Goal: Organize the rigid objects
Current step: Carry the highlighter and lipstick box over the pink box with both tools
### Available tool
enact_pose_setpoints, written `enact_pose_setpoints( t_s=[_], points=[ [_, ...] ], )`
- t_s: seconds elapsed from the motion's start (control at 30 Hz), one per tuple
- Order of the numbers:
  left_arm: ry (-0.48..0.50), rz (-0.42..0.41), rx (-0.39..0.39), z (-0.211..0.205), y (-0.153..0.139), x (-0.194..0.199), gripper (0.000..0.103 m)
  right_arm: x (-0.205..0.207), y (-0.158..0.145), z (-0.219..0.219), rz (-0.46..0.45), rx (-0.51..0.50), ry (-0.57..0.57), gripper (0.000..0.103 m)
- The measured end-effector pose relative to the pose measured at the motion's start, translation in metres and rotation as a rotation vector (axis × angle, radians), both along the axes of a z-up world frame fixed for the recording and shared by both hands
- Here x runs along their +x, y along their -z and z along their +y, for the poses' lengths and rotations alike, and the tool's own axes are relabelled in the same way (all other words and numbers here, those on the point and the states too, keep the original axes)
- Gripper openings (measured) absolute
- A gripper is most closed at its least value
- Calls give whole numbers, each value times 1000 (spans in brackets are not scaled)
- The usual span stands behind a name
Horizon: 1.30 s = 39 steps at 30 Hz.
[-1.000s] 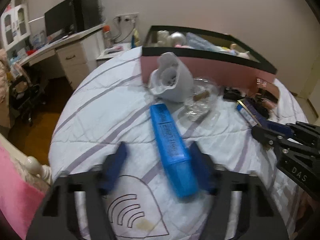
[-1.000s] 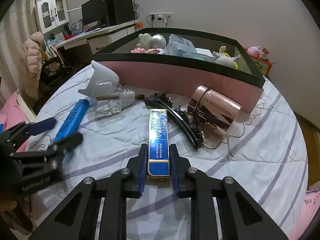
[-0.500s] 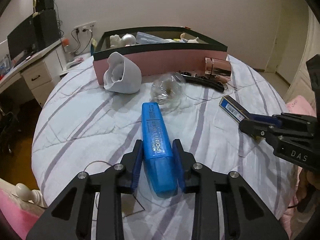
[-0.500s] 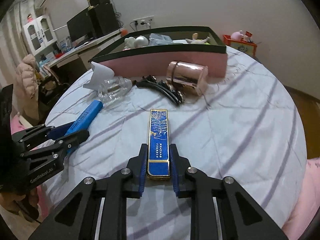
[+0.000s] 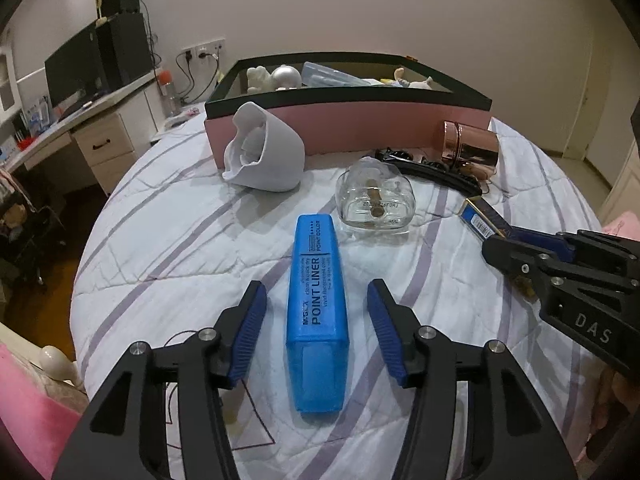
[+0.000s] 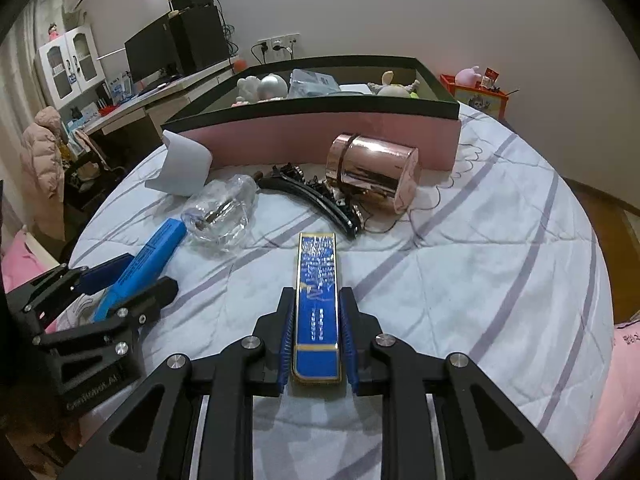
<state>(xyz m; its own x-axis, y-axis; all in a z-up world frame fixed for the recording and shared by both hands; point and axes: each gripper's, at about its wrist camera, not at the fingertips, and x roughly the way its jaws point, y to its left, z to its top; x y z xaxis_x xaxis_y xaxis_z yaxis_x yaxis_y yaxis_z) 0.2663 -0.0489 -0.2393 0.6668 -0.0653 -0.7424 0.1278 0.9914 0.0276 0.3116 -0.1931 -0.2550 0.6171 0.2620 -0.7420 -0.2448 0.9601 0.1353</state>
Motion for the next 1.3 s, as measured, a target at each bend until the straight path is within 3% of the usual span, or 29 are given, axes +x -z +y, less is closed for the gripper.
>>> enact_pose_setpoints(
  t_s=[0.07,0.13,0.33,0.6,0.77,1.1,1.3],
  points=[
    [2,-5,-7,0,0,-2,49,-1,1,1,-4,-10,-3,22],
    [8,-16,-5,-1,-1,-4,35,-2,1,2,-12,-20,-13,21],
    [9,-29,-25,2,-8,-9,26,-15,-6,-2,-61,18,-29,21],
    [13,-53,-38,7,-17,-19,26,-22,-12,-6,-63,70,-34,21],
    [17,-110,-67,11,-38,-30,26,-27,-21,-6,-87,86,-38,21],
    [4,-278,-53,6,-92,-42,26,-45,-78,-10,-256,100,-36,21],
    [28,-308,-68,0,-112,-39,26,-48,-104,-11,-316,93,-44,21]
  ],
)
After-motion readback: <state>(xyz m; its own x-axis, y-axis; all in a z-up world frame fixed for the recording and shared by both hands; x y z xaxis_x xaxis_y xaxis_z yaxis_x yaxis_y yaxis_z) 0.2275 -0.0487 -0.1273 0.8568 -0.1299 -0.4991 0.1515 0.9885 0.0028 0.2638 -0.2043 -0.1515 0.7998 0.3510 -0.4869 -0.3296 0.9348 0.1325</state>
